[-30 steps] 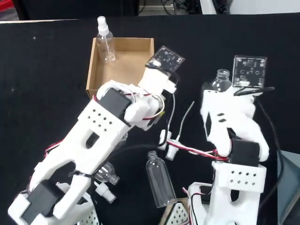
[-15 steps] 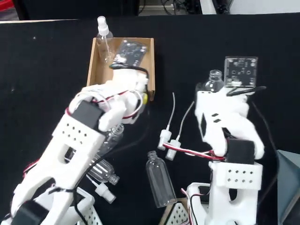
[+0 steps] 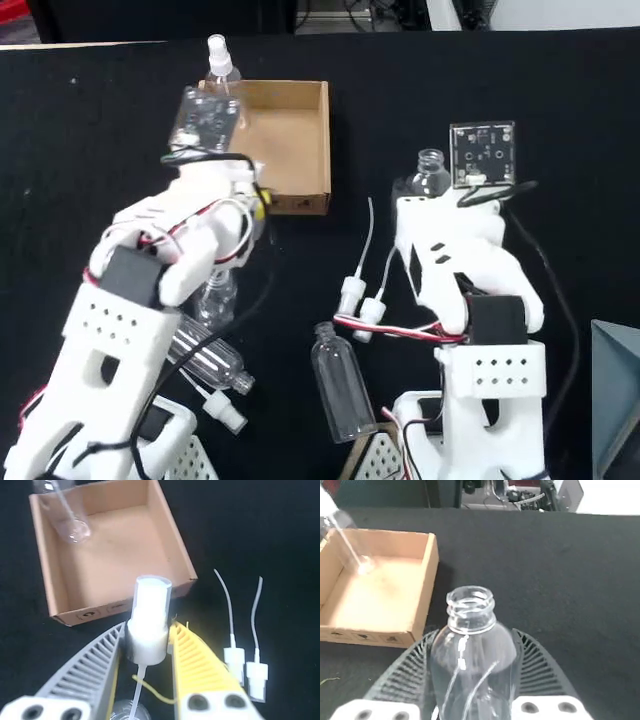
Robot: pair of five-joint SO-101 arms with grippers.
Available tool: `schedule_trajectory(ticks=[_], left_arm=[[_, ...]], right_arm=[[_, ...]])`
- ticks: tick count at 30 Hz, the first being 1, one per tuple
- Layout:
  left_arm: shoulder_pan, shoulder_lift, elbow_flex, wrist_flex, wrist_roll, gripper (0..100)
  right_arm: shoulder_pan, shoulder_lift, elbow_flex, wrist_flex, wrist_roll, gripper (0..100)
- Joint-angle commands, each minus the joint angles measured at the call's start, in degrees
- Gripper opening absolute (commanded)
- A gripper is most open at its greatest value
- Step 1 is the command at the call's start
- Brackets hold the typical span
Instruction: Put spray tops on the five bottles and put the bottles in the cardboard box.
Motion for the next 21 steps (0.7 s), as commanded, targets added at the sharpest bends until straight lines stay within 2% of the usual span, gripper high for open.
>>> schedule_trajectory(ticks=[1,9,21], left_arm=[[-2.51,-6.86,0.75,-1.14,0.53,3],[-2.95,-14.86,3.30,-1.05,0.53,3],[-2.95,-16.26,-0.57,-1.14,0.62,3]], right_arm=[[-2.55,-2.51,0.57,-2.02,0.18,9.8],[-7.12,-2.51,1.01,-2.02,0.18,9.9],[-9.23,-2.51,1.10,-1.67,0.18,9.9]])
